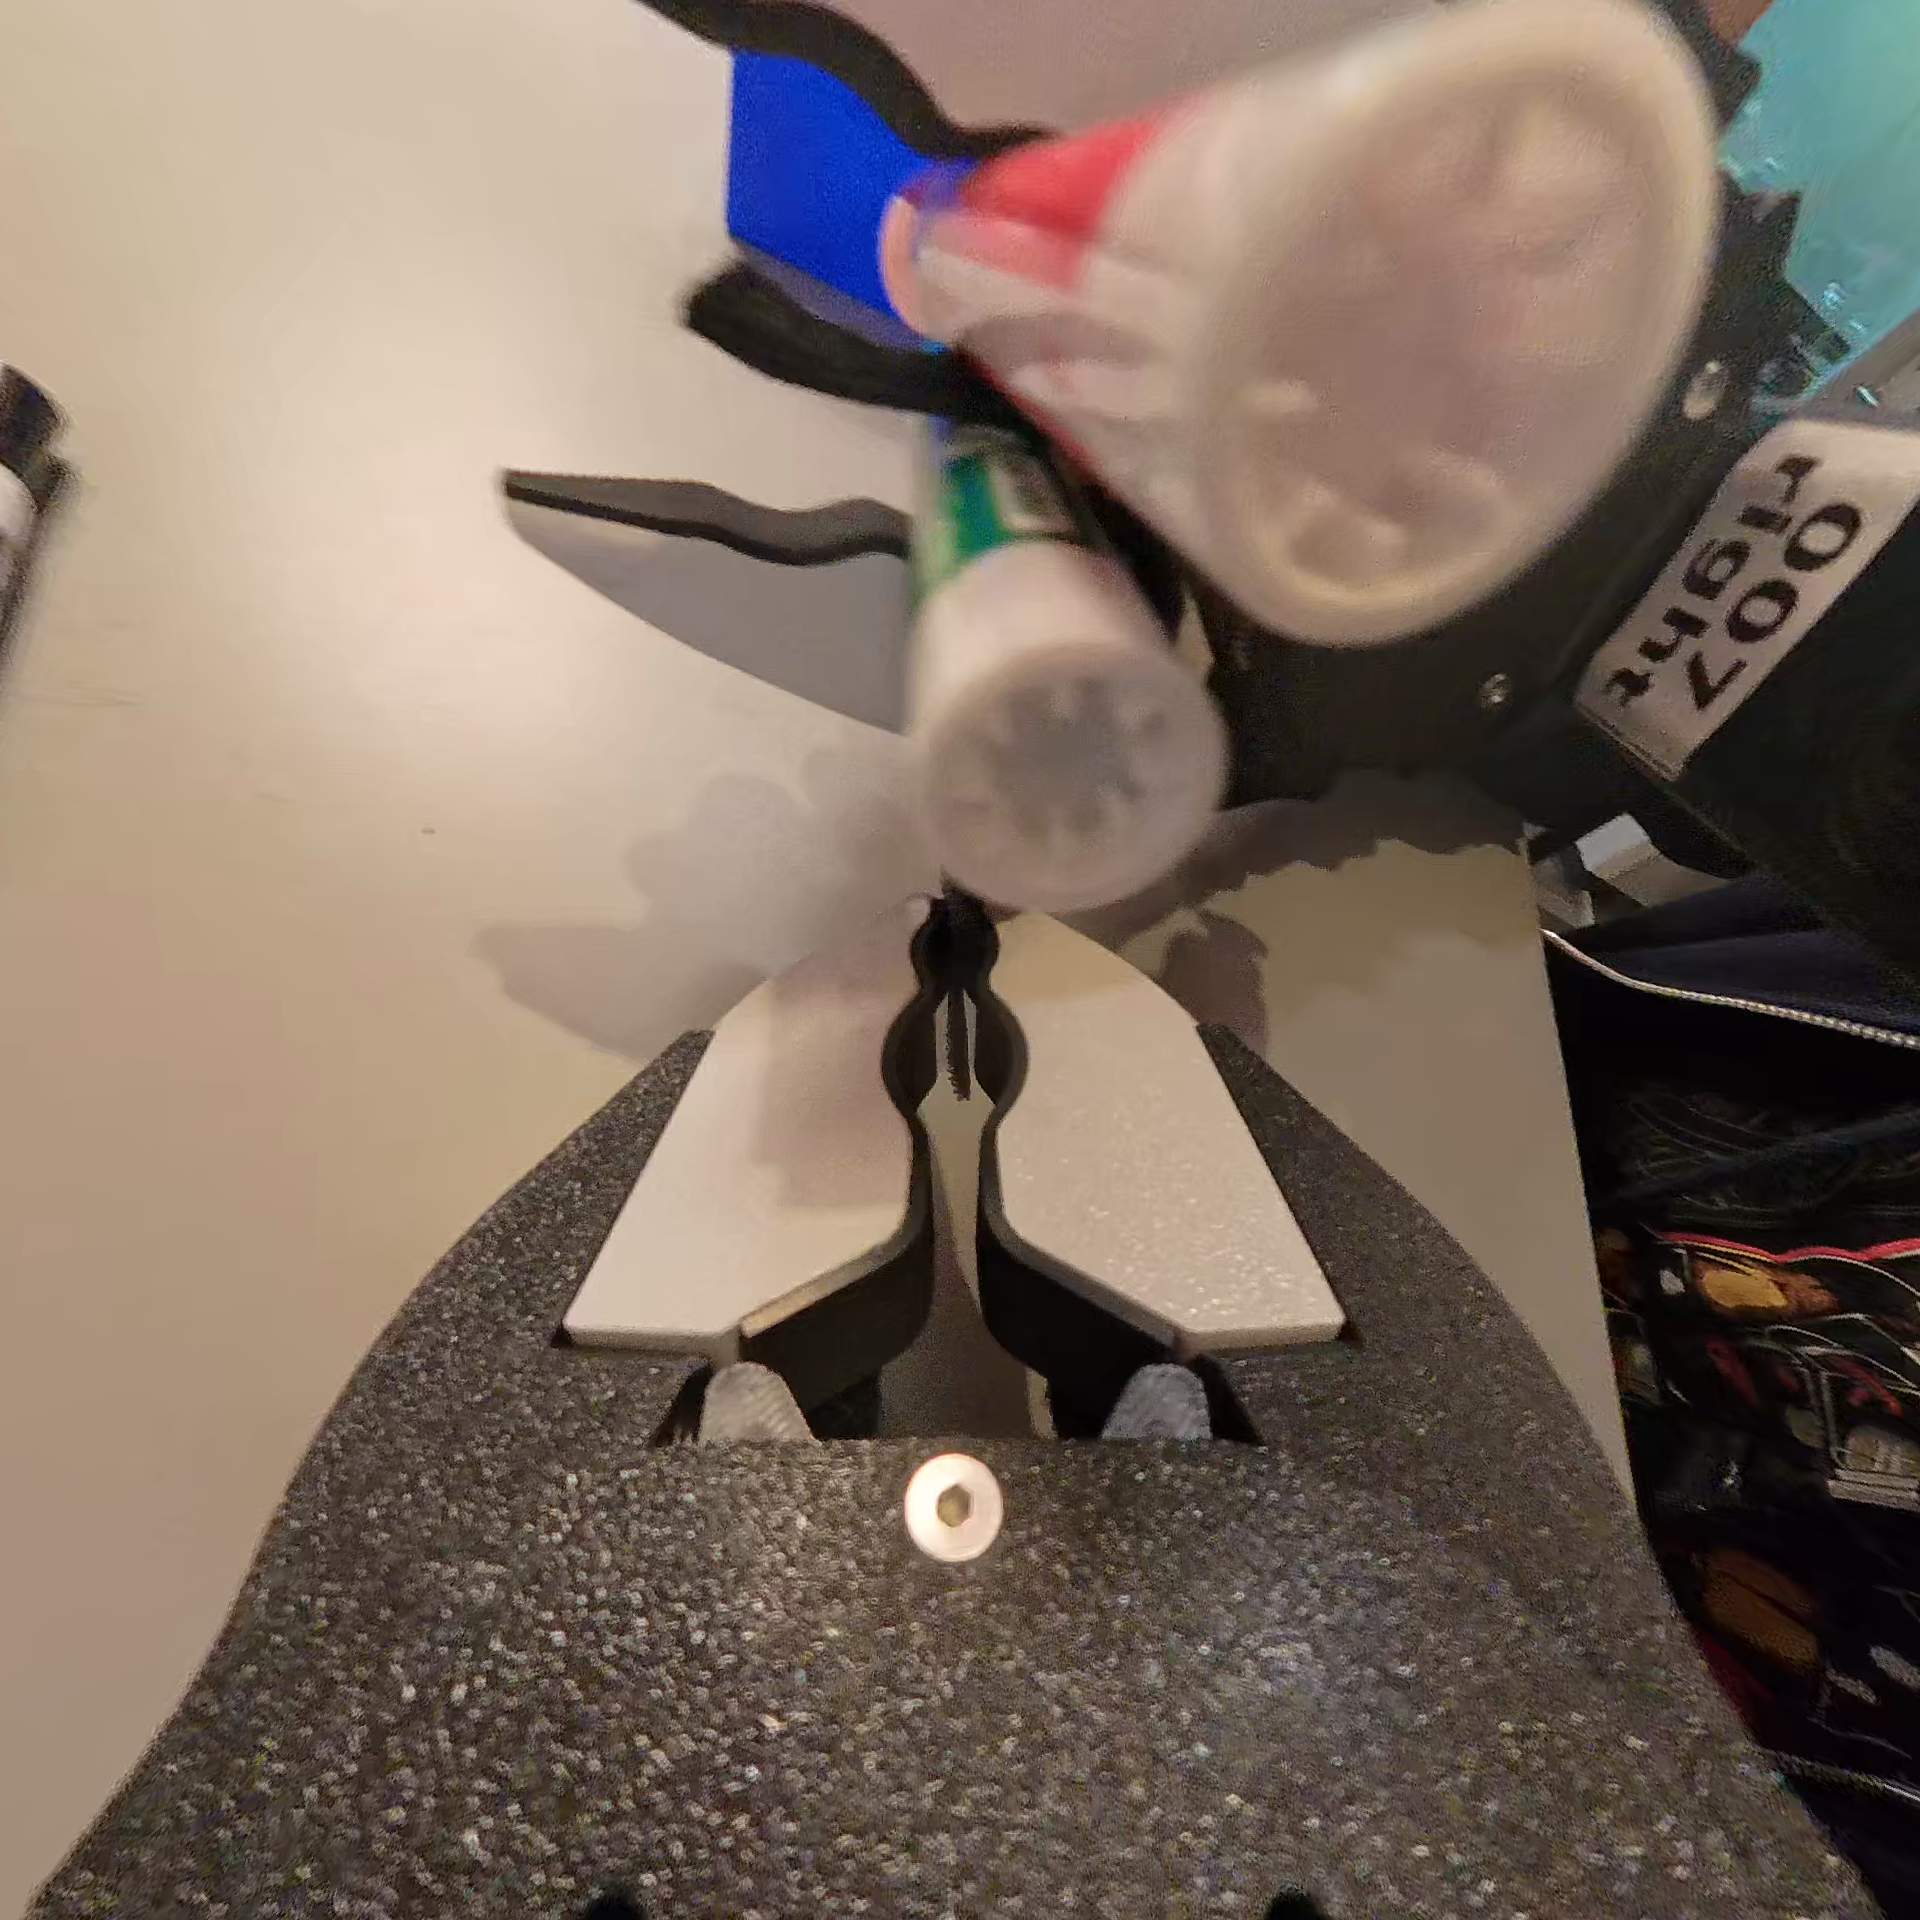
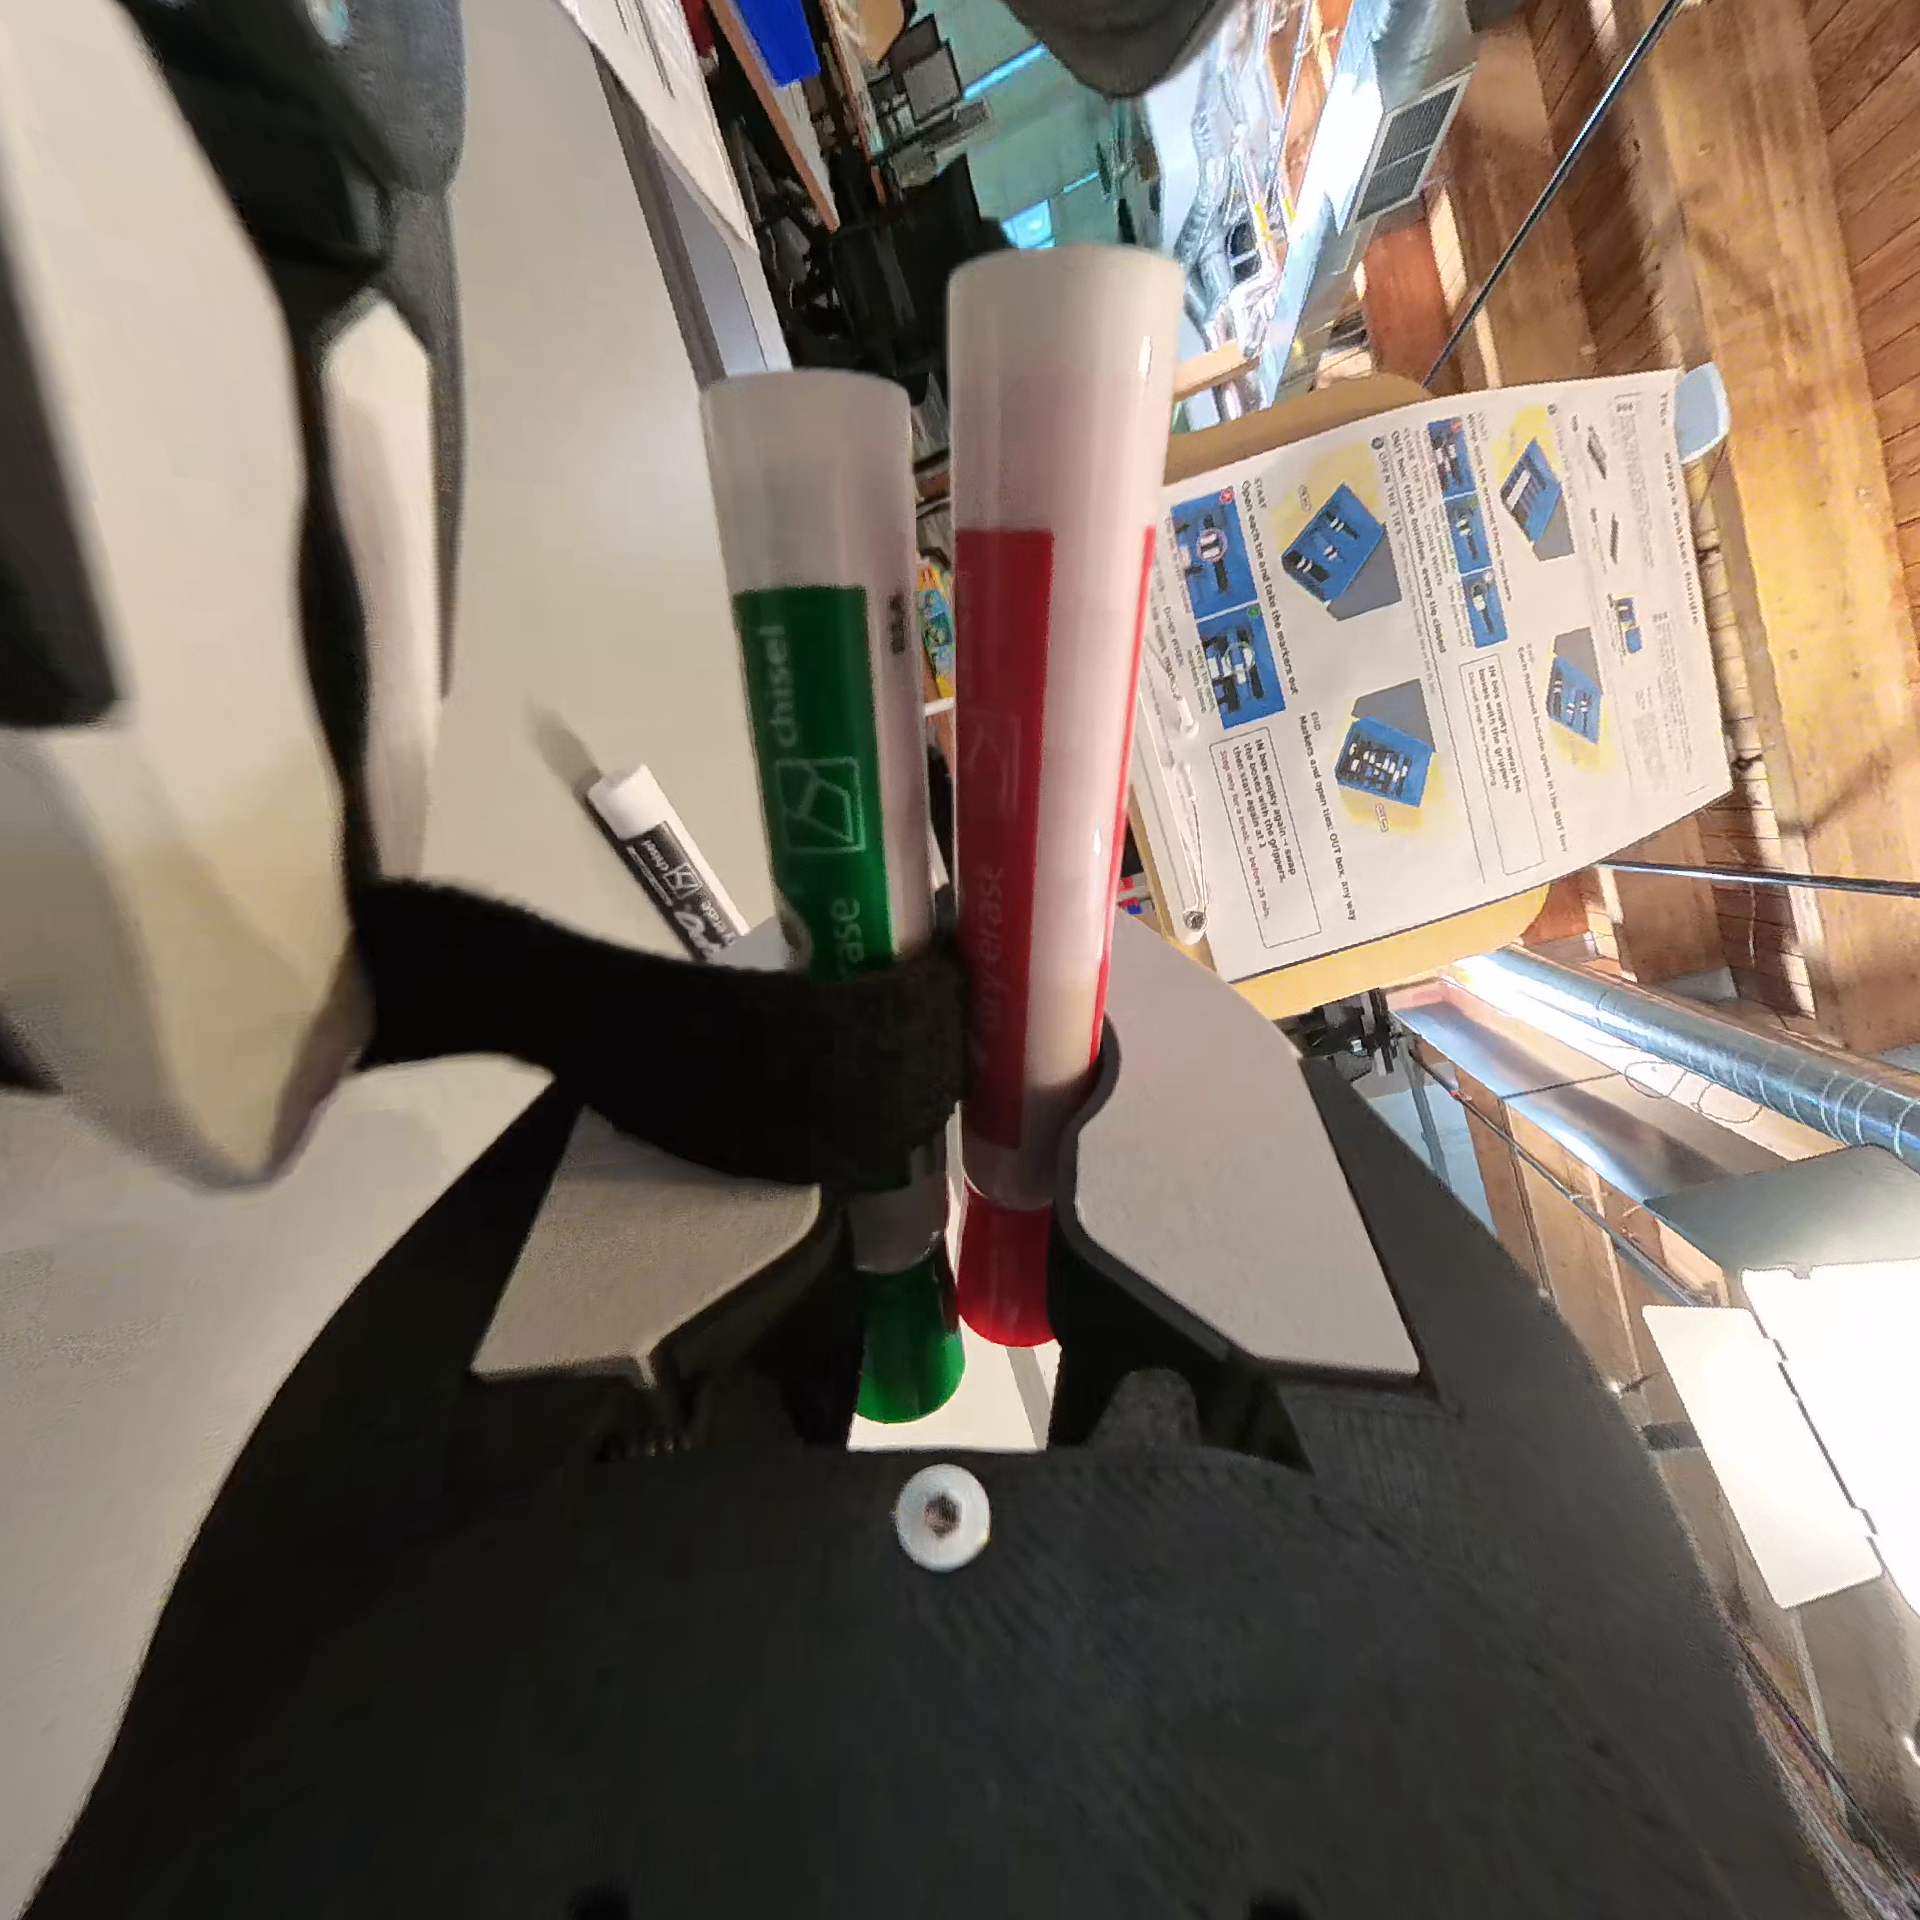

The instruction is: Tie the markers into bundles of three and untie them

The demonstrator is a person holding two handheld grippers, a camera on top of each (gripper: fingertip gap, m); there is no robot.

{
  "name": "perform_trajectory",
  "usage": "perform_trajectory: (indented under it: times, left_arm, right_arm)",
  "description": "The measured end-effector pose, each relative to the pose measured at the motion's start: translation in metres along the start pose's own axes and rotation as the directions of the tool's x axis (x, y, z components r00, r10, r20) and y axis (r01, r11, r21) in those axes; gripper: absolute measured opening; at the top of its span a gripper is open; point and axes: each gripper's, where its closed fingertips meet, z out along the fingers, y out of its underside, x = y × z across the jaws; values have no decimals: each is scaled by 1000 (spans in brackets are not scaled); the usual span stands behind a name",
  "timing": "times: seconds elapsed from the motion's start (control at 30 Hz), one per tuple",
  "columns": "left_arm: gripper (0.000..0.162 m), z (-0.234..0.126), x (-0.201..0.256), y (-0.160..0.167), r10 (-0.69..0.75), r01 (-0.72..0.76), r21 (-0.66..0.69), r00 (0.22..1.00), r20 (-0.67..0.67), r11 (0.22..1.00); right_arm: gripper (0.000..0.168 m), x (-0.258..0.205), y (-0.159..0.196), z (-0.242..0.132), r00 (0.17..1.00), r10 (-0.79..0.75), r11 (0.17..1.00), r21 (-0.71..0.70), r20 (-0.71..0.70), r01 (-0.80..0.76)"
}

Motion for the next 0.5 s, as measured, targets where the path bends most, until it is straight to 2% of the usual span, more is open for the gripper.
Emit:
perform_trajectory:
  times: [0.03, 0.17, 0.5]
  left_arm:
    - [1, -3, -4, -3, 3, -4, 12, 1000, 16, 1000]
    - [1, -15, -13, -11, 38, -40, 35, 998, 58, 999]
    - [2, -32, -21, -20, 256, -258, -13, 950, 178, 966]
  right_arm:
    - [42, 0, -2, -1, 1000, -1, 1000, 15, -1, 1]
    - [42, -3, -13, -8, 1000, -18, 996, 85, 1, 18]
    - [42, -5, -30, -20, 995, -89, 975, 198, -40, 95]
